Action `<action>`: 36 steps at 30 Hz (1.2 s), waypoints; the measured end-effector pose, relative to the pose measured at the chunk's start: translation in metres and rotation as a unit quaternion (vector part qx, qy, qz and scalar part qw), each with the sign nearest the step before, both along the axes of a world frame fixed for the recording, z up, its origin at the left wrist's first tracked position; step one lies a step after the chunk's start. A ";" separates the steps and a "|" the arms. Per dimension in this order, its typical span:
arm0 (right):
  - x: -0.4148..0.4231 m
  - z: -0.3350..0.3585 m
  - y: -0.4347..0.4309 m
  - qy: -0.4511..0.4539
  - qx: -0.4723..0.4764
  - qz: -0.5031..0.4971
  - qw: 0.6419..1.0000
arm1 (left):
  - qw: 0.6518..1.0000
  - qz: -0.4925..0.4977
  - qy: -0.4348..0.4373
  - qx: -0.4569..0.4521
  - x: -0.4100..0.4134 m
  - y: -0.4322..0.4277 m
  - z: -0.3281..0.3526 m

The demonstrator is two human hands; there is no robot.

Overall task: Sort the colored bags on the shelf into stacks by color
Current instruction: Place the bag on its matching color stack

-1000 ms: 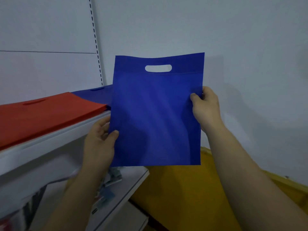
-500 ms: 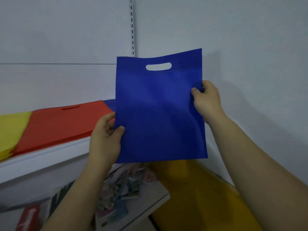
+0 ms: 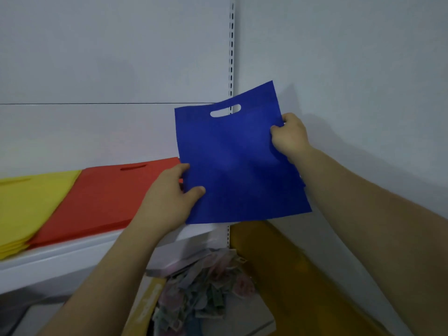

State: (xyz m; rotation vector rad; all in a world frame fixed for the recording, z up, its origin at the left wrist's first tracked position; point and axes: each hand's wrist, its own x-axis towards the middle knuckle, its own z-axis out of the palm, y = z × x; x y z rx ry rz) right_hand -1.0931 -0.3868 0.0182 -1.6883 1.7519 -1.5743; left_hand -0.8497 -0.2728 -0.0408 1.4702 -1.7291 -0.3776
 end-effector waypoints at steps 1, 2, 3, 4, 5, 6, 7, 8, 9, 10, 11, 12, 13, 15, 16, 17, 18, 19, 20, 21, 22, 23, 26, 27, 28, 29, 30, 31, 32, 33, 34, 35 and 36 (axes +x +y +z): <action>0.001 -0.001 -0.009 0.011 0.008 0.006 1.000 | 0.998 0.018 -0.055 0.002 -0.001 -0.003 0.001; 0.001 -0.002 -0.018 0.023 0.016 0.010 1.000 | 0.994 0.029 -0.100 0.009 -0.003 -0.005 0.002; 0.001 -0.004 -0.026 0.037 0.023 0.011 0.999 | 0.990 0.033 -0.135 0.021 -0.006 -0.007 0.004; 0.000 -0.005 -0.034 0.053 0.030 0.010 0.998 | 0.986 0.034 -0.163 0.033 -0.009 -0.009 0.006; 0.000 -0.006 -0.041 0.070 0.037 0.006 0.997 | 0.981 0.034 -0.186 0.044 -0.013 -0.010 0.008; 0.000 -0.007 -0.047 0.086 0.044 0.001 0.995 | 0.977 0.032 -0.204 0.052 -0.017 -0.012 0.010; -0.001 -0.007 -0.053 0.102 0.051 -0.004 0.994 | 0.974 0.026 -0.216 0.060 -0.022 -0.013 0.012; -0.002 -0.008 -0.058 0.117 0.057 -0.008 0.991 | 0.972 0.018 -0.224 0.071 -0.026 -0.014 0.013; -0.004 -0.010 -0.063 0.132 0.063 -0.012 0.989 | 0.969 0.008 -0.232 0.086 -0.029 -0.016 0.013; -0.006 -0.012 -0.068 0.149 0.068 -0.016 0.986 | 0.964 0.001 -0.246 0.103 -0.032 -0.018 0.013; -0.007 -0.015 -0.072 0.167 0.072 -0.020 0.983 | 0.957 -0.003 -0.266 0.118 -0.034 -0.021 0.012; -0.008 -0.017 -0.076 0.185 0.079 -0.022 0.979 | 0.949 -0.002 -0.289 0.127 -0.035 -0.023 0.011; -0.008 -0.021 -0.078 0.204 0.088 -0.020 0.975 | 0.942 0.001 -0.309 0.131 -0.035 -0.025 0.009; -0.007 -0.027 -0.082 0.250 0.107 -0.008 0.962 | 0.935 0.006 -0.329 0.131 -0.036 -0.027 0.006; -0.006 -0.031 -0.082 0.281 0.121 0.000 0.952 | 0.933 0.005 -0.334 0.132 -0.037 -0.027 0.005; -0.006 -0.034 -0.083 0.318 0.135 0.007 0.938 | 0.931 0.004 -0.340 0.135 -0.037 -0.028 0.004; -0.005 -0.037 -0.083 0.355 0.148 0.014 0.923 | 0.928 0.005 -0.347 0.136 -0.038 -0.028 0.004; -0.003 -0.038 -0.083 0.386 0.159 0.025 0.908 | 0.926 0.008 -0.353 0.136 -0.038 -0.028 0.003; -0.002 -0.040 -0.083 0.407 0.170 0.038 0.897 | 0.925 0.010 -0.356 0.131 -0.038 -0.028 0.002; 0.000 -0.041 -0.082 0.418 0.185 0.053 0.888 | 0.926 0.012 -0.354 0.127 -0.038 -0.028 0.002; 0.001 -0.041 -0.082 0.423 0.201 0.068 0.881 | 0.929 0.014 -0.348 0.127 -0.038 -0.029 0.003; 0.002 -0.042 -0.081 0.426 0.218 0.080 0.874 | 0.931 0.014 -0.341 0.131 -0.038 -0.029 0.003; 0.003 -0.048 -0.080 0.432 0.260 0.106 0.857 | 0.926 0.012 -0.352 0.135 -0.038 -0.029 0.003; 0.003 -0.049 -0.080 0.432 0.268 0.110 0.854 | 0.923 0.011 -0.360 0.134 -0.038 -0.029 0.003; 0.003 -0.050 -0.081 0.432 0.273 0.113 0.852 | 0.921 0.010 -0.364 0.136 -0.038 -0.030 0.003; 0.003 -0.050 -0.082 0.431 0.276 0.114 0.851 | 0.921 0.012 -0.365 0.140 -0.039 -0.029 0.003; 0.003 -0.050 -0.082 0.432 0.277 0.114 0.851 | 0.920 0.014 -0.364 0.143 -0.039 -0.030 0.003; 0.003 -0.049 -0.083 0.433 0.278 0.115 0.849 | 0.920 0.017 -0.365 0.144 -0.039 -0.030 0.002; 0.003 -0.048 -0.083 0.436 0.280 0.115 0.847 | 0.919 0.018 -0.366 0.145 -0.040 -0.030 0.003; 0.003 -0.047 -0.083 0.438 0.282 0.115 0.846 | 0.919 0.018 -0.366 0.147 -0.041 -0.030 0.003; 0.004 -0.046 -0.084 0.440 0.283 0.116 0.845 | 0.919 0.017 -0.364 0.149 -0.042 -0.030 0.004; 0.004 -0.045 -0.084 0.440 0.281 0.117 0.845 | 0.922 0.014 -0.357 0.151 -0.042 -0.029 0.005; 0.006 -0.044 -0.084 0.440 0.274 0.119 0.847 | 0.926 0.012 -0.344 0.155 -0.041 -0.029 0.008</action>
